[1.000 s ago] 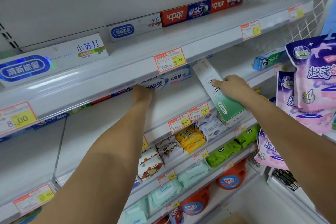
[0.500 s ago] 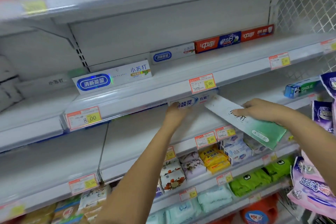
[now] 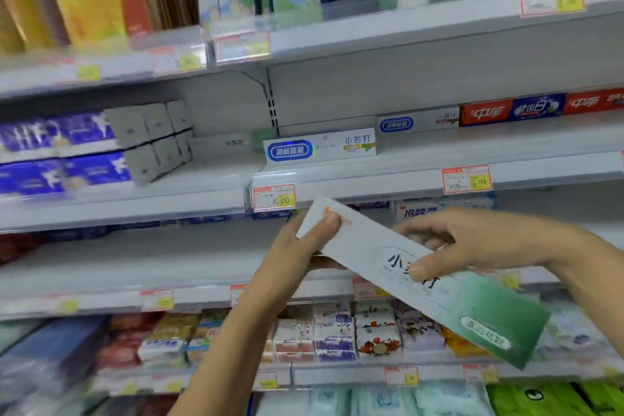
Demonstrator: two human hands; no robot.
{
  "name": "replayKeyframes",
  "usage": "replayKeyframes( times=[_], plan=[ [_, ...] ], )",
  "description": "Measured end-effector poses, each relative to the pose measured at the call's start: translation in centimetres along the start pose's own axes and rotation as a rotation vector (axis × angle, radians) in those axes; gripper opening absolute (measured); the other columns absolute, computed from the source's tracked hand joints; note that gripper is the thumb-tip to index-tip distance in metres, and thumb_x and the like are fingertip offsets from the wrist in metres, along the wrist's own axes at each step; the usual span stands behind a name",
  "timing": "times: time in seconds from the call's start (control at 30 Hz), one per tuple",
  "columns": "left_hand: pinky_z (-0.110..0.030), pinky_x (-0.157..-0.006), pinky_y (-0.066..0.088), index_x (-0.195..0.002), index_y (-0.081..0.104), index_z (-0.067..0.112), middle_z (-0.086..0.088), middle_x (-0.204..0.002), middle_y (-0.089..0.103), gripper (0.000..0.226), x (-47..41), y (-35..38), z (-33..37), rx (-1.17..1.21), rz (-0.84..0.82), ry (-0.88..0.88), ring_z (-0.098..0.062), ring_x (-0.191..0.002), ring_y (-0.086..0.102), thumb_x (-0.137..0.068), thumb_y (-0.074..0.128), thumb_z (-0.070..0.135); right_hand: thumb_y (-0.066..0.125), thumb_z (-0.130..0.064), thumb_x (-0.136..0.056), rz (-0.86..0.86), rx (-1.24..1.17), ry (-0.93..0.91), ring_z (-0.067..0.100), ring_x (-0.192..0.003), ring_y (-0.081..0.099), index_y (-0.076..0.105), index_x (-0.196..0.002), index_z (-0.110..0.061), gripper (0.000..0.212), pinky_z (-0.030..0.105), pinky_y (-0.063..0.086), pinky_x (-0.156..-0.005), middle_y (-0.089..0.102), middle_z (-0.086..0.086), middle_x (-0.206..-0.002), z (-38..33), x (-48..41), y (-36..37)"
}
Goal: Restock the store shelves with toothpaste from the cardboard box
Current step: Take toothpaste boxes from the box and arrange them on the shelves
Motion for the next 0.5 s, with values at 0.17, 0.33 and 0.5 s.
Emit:
replayKeyframes(
  times=[0.17,0.33,0.5],
  plan=[
    [-0.028,-0.074,0.056,-0.110,0.062,0.012,-0.007,-0.103,0.071,0.040,1.9,-7.9,4.1,0.059,0.214,0.131,-0.021,-0.099,0.068,-0.083,0.065,0.042,0.067,-0.058,-0.067,0.257,0.140,-0.109,-0.003,-0.081,0.065,0.061,-0.113,-0.041,0.050,0.022,0.050,-0.075,0.069,-0.022,-0.100,-7.6,-3.0,-1.9],
    [-0.031,-0.067,0.058,-0.099,0.062,0.013,-0.004,-0.090,0.074,0.033,2.2,-15.1,6.8,0.151,0.379,0.253,-0.018,-0.090,0.070,-0.080,0.055,0.039,0.071,-0.046,-0.076,0.208,0.214,-0.177,0.002,-0.073,0.067,0.065,-0.110,-0.041,0.034,0.020,0.054,-0.069,0.070,-0.020,-0.091,-14.1,-8.1,-2.5],
    [-0.032,-0.076,0.058,-0.106,0.060,0.016,0.001,-0.095,0.073,0.035,0.7,-24.0,6.8,0.144,0.551,0.277,-0.013,-0.091,0.070,-0.082,0.060,0.041,0.073,-0.041,-0.078,0.279,0.292,-0.207,-0.003,-0.069,0.066,0.067,-0.111,-0.033,0.034,0.015,0.050,-0.062,0.070,-0.017,-0.089,-19.2,-15.3,-4.3]
  ],
)
Point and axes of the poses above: each hand's wrist, its own x-axis away from the middle knuckle, its own y-axis out of the palm, z = x × y, the point moved 10 cm from there along -x, towards the middle knuckle
